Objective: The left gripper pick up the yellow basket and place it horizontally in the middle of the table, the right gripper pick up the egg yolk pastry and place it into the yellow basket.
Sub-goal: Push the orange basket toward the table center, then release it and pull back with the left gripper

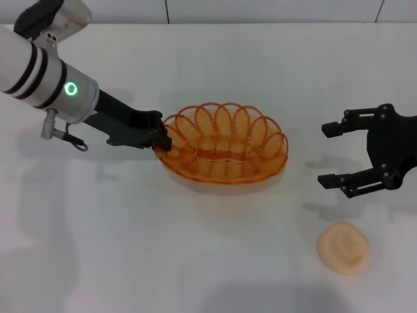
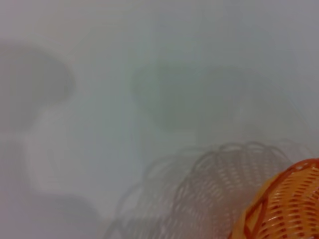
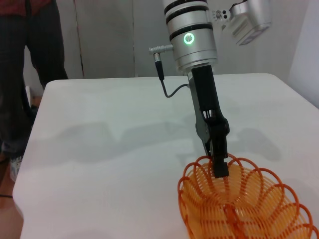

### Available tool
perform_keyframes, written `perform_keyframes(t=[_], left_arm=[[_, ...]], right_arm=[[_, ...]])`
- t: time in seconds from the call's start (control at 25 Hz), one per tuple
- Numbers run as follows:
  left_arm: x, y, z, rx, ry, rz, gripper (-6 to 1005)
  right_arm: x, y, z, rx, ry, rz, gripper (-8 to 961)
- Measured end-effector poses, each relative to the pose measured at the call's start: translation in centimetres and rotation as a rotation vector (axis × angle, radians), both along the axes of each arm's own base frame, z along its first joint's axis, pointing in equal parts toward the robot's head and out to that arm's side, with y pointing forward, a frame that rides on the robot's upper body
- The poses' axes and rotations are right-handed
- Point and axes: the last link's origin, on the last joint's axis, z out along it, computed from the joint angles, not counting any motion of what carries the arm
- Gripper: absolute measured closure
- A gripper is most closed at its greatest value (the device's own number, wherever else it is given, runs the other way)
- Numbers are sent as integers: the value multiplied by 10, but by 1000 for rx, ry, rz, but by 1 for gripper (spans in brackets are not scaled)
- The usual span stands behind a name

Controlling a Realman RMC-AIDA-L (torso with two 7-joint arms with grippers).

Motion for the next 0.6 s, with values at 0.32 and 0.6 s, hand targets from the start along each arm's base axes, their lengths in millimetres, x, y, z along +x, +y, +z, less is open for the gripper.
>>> perform_keyframes(t=[0.32,0.6], left_arm=[[-6,-3,-5,11,-19,34,911],[-7,-3,-6,15,-19,37,891]], right_arm=[[1,0,0,1,-1,-3,126],[0,0,0,1,-2,-1,126]])
